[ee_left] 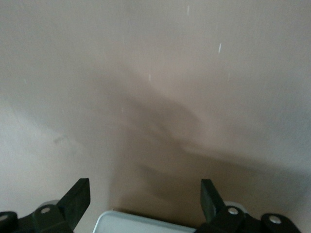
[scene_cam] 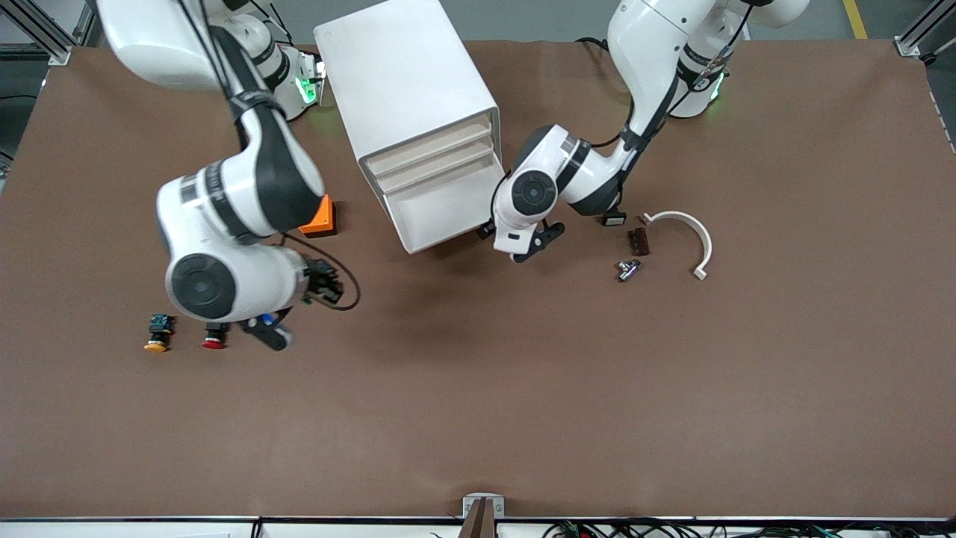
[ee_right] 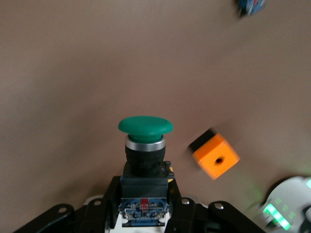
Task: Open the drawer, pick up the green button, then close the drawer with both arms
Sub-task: 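Carry the green button out while the left gripper pushes the drawer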
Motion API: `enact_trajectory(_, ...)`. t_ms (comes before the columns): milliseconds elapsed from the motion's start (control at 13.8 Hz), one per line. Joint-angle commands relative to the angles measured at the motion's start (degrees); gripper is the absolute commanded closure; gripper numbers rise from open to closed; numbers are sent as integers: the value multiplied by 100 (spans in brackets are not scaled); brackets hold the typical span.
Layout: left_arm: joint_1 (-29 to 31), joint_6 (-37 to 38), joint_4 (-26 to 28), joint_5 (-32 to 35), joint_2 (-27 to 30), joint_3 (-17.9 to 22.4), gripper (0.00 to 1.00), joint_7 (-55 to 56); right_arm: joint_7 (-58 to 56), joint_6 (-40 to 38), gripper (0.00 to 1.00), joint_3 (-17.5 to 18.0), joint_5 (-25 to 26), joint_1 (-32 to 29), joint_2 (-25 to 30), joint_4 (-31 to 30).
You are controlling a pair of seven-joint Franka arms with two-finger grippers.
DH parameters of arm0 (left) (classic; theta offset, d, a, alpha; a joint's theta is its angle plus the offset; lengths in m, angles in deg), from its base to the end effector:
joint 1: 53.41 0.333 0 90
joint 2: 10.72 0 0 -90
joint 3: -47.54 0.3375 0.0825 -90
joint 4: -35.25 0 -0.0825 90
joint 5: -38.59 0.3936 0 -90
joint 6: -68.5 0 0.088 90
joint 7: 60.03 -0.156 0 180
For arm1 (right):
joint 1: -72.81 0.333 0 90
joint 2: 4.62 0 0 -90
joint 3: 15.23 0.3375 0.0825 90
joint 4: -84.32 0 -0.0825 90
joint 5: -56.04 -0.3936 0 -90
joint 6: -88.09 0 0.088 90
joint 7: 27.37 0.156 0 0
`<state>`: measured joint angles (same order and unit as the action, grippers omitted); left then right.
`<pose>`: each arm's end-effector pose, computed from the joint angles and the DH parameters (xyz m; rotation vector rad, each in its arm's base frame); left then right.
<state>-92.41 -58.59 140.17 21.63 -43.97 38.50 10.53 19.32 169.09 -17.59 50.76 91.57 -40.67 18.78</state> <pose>0.4129 -0.4872 0.1699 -2.9393 -0.9301 0.5625 0.6604 0.2174 0.3827 2.8654 -0.7734 -0.5118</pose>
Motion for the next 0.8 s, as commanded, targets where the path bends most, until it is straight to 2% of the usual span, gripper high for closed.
enact_trajectory(0,-248,-79,152,-70,99,-18,0,185,-1350,4,95,96,886,-91,1,-38)
enact_trajectory(145,-476,-79,143,-70,99,-27,0,317,-2134,178,95,113,863,-519,-26,-108)
enact_trajectory(291,-714,-79,134,-70,108,-36,0,484,-2768,669,94,113,863,-714,1,-563)
enact_trajectory(727,-979,-61,47,35,152,25,0,599,-3746,1953,92,131,819,-1190,1,-1610)
